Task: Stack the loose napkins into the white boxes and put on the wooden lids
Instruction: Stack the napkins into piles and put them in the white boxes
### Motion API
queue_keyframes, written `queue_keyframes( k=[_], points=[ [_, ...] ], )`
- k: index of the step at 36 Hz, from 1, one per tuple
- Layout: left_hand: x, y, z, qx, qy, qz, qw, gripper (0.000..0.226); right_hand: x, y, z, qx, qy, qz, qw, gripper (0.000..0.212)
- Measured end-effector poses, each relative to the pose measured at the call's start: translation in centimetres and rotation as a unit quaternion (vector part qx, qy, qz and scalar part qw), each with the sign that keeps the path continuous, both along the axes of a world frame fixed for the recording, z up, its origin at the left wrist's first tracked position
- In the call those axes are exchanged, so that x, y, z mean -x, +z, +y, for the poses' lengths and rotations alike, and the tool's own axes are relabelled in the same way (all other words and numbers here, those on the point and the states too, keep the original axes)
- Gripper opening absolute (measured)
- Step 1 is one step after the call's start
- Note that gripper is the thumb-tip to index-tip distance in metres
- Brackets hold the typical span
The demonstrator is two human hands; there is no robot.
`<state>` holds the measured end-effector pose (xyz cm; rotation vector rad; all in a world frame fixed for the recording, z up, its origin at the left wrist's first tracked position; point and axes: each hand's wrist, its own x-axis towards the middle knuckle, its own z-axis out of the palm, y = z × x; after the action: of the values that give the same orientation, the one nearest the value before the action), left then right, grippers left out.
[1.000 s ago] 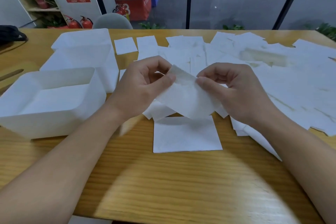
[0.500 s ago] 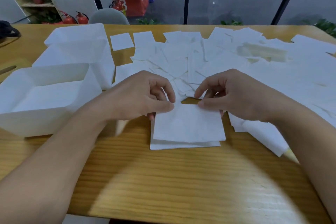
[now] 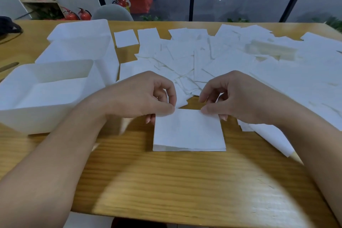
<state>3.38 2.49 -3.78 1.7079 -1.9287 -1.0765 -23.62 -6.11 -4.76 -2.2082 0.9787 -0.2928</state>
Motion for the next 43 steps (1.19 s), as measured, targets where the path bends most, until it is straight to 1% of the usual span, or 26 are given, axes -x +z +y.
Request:
queue_keyframes(
  k=[4, 8, 11, 13, 14, 18, 20, 22, 27, 31, 35, 37, 39, 41, 42, 43],
  points=[
    [0.2, -0.3, 0.0, 0.007, -0.024, -0.074, 0.997, 0.009, -0.3, -0.7, 0.1, 0.022, 0.013, 0.013, 1.000, 0.013],
    [0.0, -0.2, 0.0, 0.052, -0.013, -0.113, 0.992, 0.024, -0.3, -0.9, 0.3, 0.066, 0.030, 0.025, 0.997, 0.013],
    [-0.4, -0.5, -0.2, 0.124, 0.029, -0.107, 0.986, 0.023, -0.4, -0.9, 0.4, 0.077, 0.031, 0.012, 0.996, 0.011],
    [-0.6, -0.9, -0.6, 0.181, 0.065, -0.106, 0.975, 0.018, -0.7, -1.3, 0.4, 0.111, 0.023, -0.014, 0.993, 0.010],
    [-0.5, -1.2, -0.7, 0.193, 0.073, -0.106, 0.973, 0.016, -1.1, -1.6, 0.4, 0.136, 0.023, -0.025, 0.990, 0.009],
    [0.0, -2.2, -0.8, 0.171, 0.053, -0.095, 0.979, 0.009, -3.0, -3.0, 0.5, 0.218, 0.066, -0.015, 0.974, 0.013],
    [0.2, -2.5, -1.1, 0.170, 0.051, -0.103, 0.979, 0.011, -3.8, -3.6, 0.5, 0.254, 0.081, -0.015, 0.964, 0.009],
    [0.0, -2.7, -1.3, 0.186, 0.058, -0.112, 0.974, 0.016, -4.4, -4.0, 0.4, 0.291, 0.086, -0.020, 0.953, 0.007],
    [-0.3, -3.0, -1.7, 0.226, 0.067, -0.093, 0.967, 0.017, -5.2, -4.6, 0.2, 0.348, 0.090, 0.004, 0.933, 0.014],
    [-0.2, -2.9, -1.6, 0.229, 0.056, -0.088, 0.968, 0.025, -5.1, -4.4, 0.3, 0.332, 0.093, 0.017, 0.939, 0.015],
    [-0.4, -2.8, -1.5, 0.206, 0.020, -0.067, 0.976, 0.056, -3.6, -2.9, -0.4, 0.249, 0.035, -0.047, 0.967, 0.011],
    [-0.4, -2.5, -1.4, 0.191, -0.004, -0.034, 0.981, 0.065, -2.8, -2.5, -0.7, 0.214, -0.008, -0.079, 0.974, 0.011],
    [-0.3, -2.3, -1.3, 0.177, -0.023, -0.020, 0.984, 0.067, -2.2, -2.3, -0.9, 0.170, -0.043, -0.106, 0.979, 0.013],
    [-0.2, -2.5, -1.3, 0.188, -0.014, -0.041, 0.981, 0.066, -1.8, -2.3, -0.9, 0.138, -0.062, -0.120, 0.981, 0.015],
    [-0.2, -2.7, -1.4, 0.203, 0.001, -0.056, 0.978, 0.059, -1.7, -2.2, -0.9, 0.128, -0.064, -0.124, 0.982, 0.015],
    [-0.3, -2.9, -1.6, 0.223, 0.017, -0.070, 0.972, 0.047, -1.6, -2.1, -0.9, 0.119, -0.064, -0.129, 0.982, 0.015]
  ],
)
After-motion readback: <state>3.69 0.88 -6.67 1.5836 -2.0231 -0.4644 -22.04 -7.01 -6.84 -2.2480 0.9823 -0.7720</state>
